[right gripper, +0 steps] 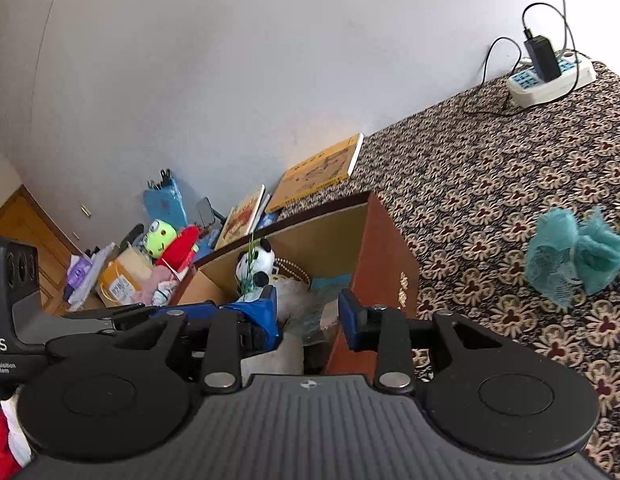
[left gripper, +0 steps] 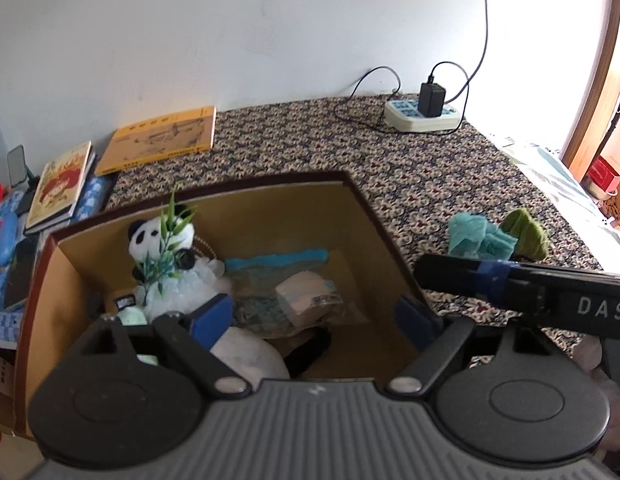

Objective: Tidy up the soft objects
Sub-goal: 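Move both grippers back to the teal and green pouches on the bed, then grasp the green knitted pouch with both grippers and lift it, then carry the green knitted pouch into the box and open both grippers, then move both grippers back to the teal mesh pouch on the bed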

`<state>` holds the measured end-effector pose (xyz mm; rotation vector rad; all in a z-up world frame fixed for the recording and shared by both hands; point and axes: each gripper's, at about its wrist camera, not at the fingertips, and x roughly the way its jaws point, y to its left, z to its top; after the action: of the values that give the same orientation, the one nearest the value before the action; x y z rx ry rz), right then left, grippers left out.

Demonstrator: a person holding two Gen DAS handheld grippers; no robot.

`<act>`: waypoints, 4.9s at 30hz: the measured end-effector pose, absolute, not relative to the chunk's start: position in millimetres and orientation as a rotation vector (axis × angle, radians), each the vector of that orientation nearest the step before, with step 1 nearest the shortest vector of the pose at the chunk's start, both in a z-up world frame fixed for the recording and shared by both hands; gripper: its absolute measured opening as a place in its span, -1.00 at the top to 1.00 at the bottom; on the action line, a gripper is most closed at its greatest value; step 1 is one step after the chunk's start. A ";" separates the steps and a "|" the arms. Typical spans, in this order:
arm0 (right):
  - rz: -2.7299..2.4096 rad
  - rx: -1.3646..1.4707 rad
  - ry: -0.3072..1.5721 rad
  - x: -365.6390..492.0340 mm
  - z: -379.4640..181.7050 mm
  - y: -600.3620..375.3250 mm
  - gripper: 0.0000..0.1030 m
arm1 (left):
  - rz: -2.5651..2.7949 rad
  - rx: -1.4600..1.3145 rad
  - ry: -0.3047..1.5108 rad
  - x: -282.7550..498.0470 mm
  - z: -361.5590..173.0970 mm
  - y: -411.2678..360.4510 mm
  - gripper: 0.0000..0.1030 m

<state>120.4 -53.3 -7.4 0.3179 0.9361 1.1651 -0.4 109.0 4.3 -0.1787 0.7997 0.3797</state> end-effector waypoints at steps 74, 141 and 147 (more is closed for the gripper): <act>1.011 0.221 1.315 222.3 -86.9 -186.8 0.75 | -0.094 -0.120 1.022 136.5 -108.3 -69.3 -0.54; 1.032 0.472 0.997 104.5 3.0 -60.9 0.66 | 0.060 -0.147 0.740 -9.6 -11.6 130.0 -0.39; 0.911 0.433 0.973 137.8 -4.8 -91.7 0.66 | 0.048 -0.211 0.703 10.9 9.5 114.4 -0.45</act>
<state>137.8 -91.7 -4.8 0.4332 0.9733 0.9114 10.9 114.4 9.5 -0.2110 0.7027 0.0485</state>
